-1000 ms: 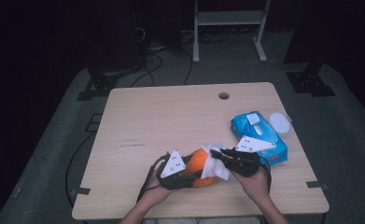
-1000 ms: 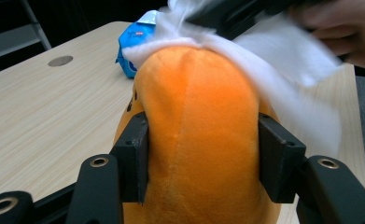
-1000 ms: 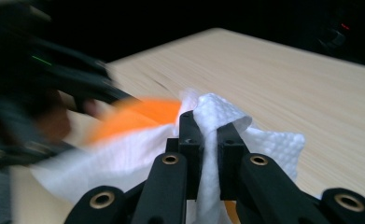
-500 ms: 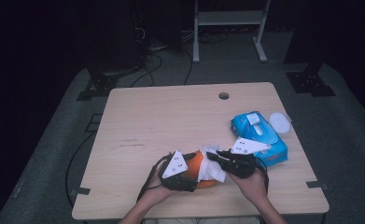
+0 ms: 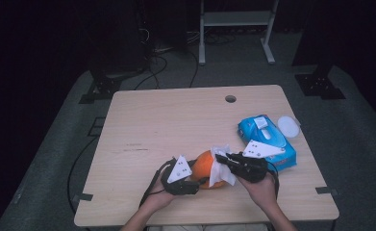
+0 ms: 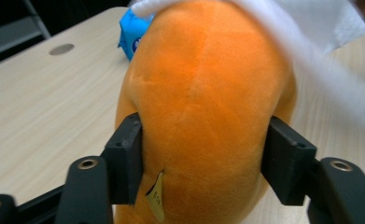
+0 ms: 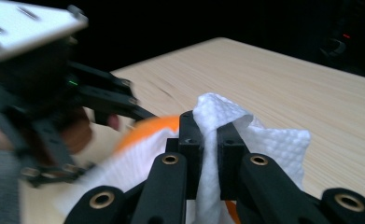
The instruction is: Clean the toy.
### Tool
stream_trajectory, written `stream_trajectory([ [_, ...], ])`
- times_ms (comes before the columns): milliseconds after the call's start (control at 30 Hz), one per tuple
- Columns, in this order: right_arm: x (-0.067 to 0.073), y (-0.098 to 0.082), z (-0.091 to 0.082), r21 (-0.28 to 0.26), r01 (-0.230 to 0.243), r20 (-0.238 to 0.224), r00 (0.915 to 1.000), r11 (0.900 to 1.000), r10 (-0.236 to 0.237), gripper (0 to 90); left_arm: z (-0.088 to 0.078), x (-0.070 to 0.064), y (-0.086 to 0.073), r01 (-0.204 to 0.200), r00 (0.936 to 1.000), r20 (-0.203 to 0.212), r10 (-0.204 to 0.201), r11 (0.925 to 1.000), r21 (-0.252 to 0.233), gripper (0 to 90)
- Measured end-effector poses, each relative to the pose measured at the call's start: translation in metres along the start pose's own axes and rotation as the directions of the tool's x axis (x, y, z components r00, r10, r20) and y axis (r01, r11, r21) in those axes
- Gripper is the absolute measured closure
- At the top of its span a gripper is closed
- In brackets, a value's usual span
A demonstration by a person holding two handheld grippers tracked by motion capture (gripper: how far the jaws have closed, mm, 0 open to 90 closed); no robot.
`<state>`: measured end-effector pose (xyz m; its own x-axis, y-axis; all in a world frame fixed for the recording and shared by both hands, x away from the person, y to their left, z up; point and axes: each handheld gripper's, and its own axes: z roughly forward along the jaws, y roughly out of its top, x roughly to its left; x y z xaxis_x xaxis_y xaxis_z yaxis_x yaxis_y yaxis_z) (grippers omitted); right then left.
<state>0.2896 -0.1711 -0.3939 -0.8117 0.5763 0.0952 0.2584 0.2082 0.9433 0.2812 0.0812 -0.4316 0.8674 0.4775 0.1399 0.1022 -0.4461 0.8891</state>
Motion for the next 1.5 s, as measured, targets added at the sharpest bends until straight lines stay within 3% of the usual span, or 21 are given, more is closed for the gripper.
stream_trajectory([
  [100, 0.015, 0.005, 0.004, -0.001, 0.048, -0.043, 0.9979, 0.999, -0.048, 83.1, -0.001, -0.004, 0.006, -0.016, 0.9998, -0.006, 0.016, 0.9999, 0.005, 40.9],
  [200, 0.023, 0.006, 0.008, 0.017, 0.099, -0.033, 0.9946, 0.995, -0.099, 83.1, -0.005, -0.006, 0.008, -0.012, 0.9999, -0.006, 0.012, 0.9999, 0.003, 42.0],
  [367, -0.002, -0.006, 0.006, 0.041, 0.014, 0.005, 0.9999, 0.999, -0.014, 82.9, -0.009, -0.004, 0.011, -0.001, 1.0, -0.001, 0.001, 0.9997, -0.026, 44.2],
  [433, -0.005, -0.01, 0.007, 0.048, 0.001, 0.007, 1.0, 0.999, -0.001, 82.9, -0.006, -0.004, 0.01, -0.001, 1.0, 0.004, 0.001, 0.9997, -0.025, 43.6],
  [500, 0.0, -0.007, 0.007, 0.051, 0.008, 0.005, 1.0, 0.999, -0.008, 83.1, -0.005, -0.004, 0.008, 0.009, 0.9998, 0.016, -0.009, 0.9996, -0.028, 42.0],
  [567, 0.006, -0.003, 0.008, 0.034, 0.016, -0.031, 0.9994, 0.999, -0.015, 83.0, -0.003, -0.005, 0.008, 0.01, 0.9998, 0.02, -0.009, 0.9994, -0.034, 41.1],
  [600, 0.012, -0.002, 0.01, 0.033, 0.035, -0.049, 0.9982, 0.999, -0.033, 83.0, -0.003, -0.005, 0.008, 0.005, 0.9997, 0.023, -0.004, 0.9995, -0.031, 40.2],
  [667, 0.018, -0.002, 0.015, 0.06, 0.077, -0.041, 0.9964, 0.995, -0.074, 83.1, -0.003, -0.005, 0.008, 0.003, 0.9996, 0.027, -0.002, 0.9994, -0.034, 34.9],
  [767, 0.011, -0.007, 0.014, 0.073, 0.053, -0.041, 0.9979, 0.996, -0.05, 83.1, -0.005, 0.006, 0.004, 0.072, 0.9958, 0.061, -0.068, 0.996, -0.053, 24.8],
  [833, 0.008, -0.009, 0.012, 0.079, 0.044, -0.034, 0.9986, 0.996, -0.041, 83.1, -0.004, 0.013, 0.0, 0.118, 0.9916, 0.059, -0.115, 0.9923, -0.039, 16.2],
  [900, 0.003, -0.01, 0.011, 0.08, 0.042, -0.02, 0.999, 0.996, -0.041, 83.0, -0.001, 0.016, -0.005, 0.147, 0.986, 0.084, -0.144, 0.9889, -0.022, 14.7],
  [1033, -0.012, -0.017, 0.01, 0.09, 0.006, 0.013, 0.9999, 0.996, -0.007, 83.0, 0.0, 0.011, -0.005, 0.102, 0.9896, 0.103, -0.1, 0.9946, -0.019, 23.3],
  [1067, -0.016, -0.019, 0.009, 0.092, -0.01, 0.027, 0.9996, 0.996, 0.007, 83.0, 0.0, 0.011, -0.005, 0.1, 0.9883, 0.118, -0.097, 0.9946, -0.025, 25.1],
  [1133, -0.025, -0.022, 0.006, 0.087, -0.044, 0.042, 0.9983, 0.995, 0.04, 82.8, 0.0, 0.013, -0.006, 0.132, 0.9795, 0.159, -0.124, 0.9902, -0.045, 26.6],
  [1233, -0.028, -0.023, 0.004, 0.088, -0.063, 0.044, 0.9973, 0.994, 0.06, 82.8, 0.004, 0.015, -0.01, 0.158, 0.98, 0.123, -0.156, 0.9874, -0.006, 17.5],
  [1300, -0.026, -0.022, 0.005, 0.088, -0.057, 0.04, 0.9978, 0.995, 0.053, 82.8, 0.01, 0.014, -0.015, 0.171, 0.9767, 0.129, -0.172, 0.9851, 0.019, 12.6],
  [1367, -0.022, -0.021, 0.006, 0.083, -0.054, 0.028, 0.9983, 0.995, 0.052, 82.9, 0.011, 0.012, -0.014, 0.149, 0.98, 0.13, -0.151, 0.9885, 0.022, 18.2],
  [1433, -0.017, -0.018, 0.004, 0.063, -0.042, 0.024, 0.9989, 0.997, 0.041, 82.9, 0.008, 0.011, -0.011, 0.116, 0.9863, 0.115, -0.118, 0.9929, 0.026, 32.9],
  [1500, -0.015, -0.015, 0.002, 0.019, -0.058, -0.018, 0.9982, 0.998, 0.058, 83.0, 0.005, 0.01, -0.008, 0.105, 0.9892, 0.102, -0.106, 0.9944, 0.014, 41.4],
])
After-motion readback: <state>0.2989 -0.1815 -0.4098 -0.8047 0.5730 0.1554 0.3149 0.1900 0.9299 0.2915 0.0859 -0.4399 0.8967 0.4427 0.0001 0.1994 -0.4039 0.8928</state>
